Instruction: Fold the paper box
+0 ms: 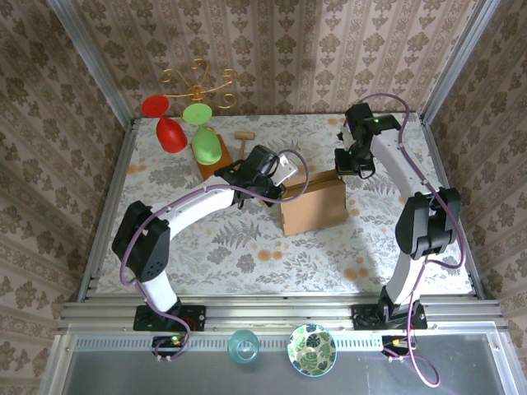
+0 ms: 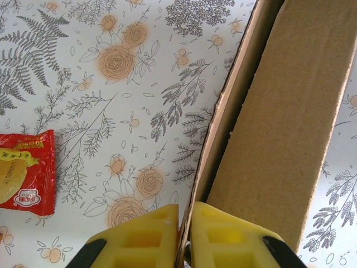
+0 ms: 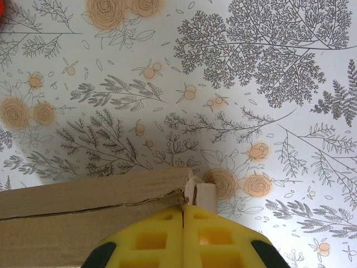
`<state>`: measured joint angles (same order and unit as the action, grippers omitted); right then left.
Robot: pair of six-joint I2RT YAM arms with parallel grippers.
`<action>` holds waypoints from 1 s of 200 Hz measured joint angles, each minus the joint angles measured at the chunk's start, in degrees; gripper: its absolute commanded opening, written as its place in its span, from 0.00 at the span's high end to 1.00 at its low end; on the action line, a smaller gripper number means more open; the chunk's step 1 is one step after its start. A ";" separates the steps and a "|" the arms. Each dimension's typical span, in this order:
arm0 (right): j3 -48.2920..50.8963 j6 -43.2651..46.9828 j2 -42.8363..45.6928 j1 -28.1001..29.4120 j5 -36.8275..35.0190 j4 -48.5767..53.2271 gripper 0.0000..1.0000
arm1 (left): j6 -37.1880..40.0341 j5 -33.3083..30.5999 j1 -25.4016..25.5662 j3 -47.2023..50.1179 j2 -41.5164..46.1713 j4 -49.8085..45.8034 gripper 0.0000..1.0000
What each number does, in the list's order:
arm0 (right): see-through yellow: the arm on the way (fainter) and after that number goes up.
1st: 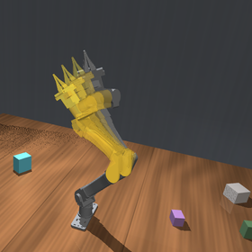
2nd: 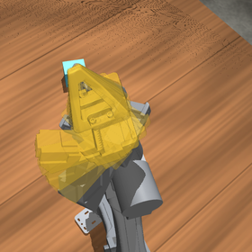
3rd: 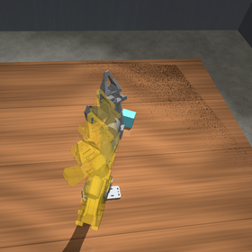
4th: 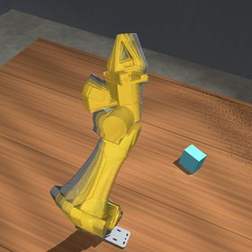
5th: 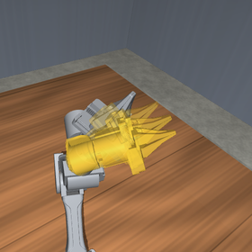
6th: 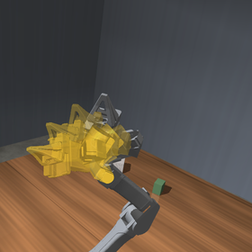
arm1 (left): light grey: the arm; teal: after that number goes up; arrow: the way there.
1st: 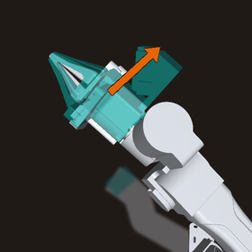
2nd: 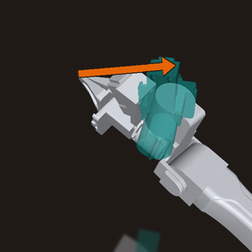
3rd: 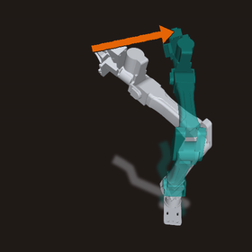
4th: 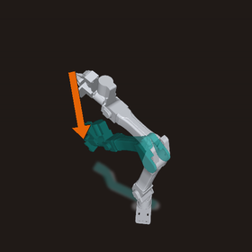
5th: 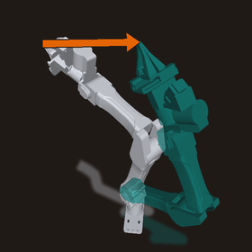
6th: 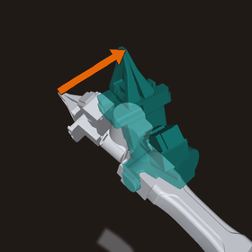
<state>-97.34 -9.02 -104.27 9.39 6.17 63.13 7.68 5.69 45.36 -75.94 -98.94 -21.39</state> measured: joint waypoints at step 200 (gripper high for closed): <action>14.69 -8.70 11.04 -0.50 1.75 -11.37 1.00 | -1.99 -2.60 0.74 -1.07 -0.22 -1.42 0.83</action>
<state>-82.65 -17.72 -93.23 8.88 7.92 51.77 5.69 3.09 46.11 -77.01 -99.15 -22.81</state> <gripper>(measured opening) 0.059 0.121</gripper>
